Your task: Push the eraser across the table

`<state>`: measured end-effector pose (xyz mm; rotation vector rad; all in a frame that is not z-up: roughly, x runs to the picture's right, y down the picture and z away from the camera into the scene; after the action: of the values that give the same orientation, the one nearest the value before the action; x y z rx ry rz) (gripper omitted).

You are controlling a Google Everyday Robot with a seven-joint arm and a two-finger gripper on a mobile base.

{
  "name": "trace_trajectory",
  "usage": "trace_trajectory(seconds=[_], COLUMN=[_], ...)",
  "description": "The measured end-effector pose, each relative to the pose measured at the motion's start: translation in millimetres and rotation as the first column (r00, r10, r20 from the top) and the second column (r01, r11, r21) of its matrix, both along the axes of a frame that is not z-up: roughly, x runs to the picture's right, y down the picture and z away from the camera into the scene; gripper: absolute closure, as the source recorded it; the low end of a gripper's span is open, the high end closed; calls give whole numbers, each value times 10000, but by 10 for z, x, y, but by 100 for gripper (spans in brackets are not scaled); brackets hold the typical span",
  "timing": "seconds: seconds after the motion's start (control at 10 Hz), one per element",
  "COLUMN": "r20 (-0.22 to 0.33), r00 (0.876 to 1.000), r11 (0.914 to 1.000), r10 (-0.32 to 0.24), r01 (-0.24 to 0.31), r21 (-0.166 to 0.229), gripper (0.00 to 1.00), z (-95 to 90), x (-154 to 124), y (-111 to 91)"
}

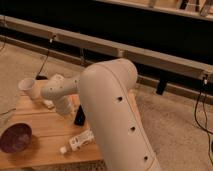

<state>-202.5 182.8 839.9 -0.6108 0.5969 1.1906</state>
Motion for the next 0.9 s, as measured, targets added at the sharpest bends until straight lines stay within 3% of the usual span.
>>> trace_trajectory(seconds=[0.6,0.9], r20=[-265,-418], r00=[9996,9990], r11=[9999,9999], r10=[134,141], r01=[-131,-141], r21=[106,-9], gripper=[100,100], z=[-149,-197], x=[223,294], y=[-79,-20])
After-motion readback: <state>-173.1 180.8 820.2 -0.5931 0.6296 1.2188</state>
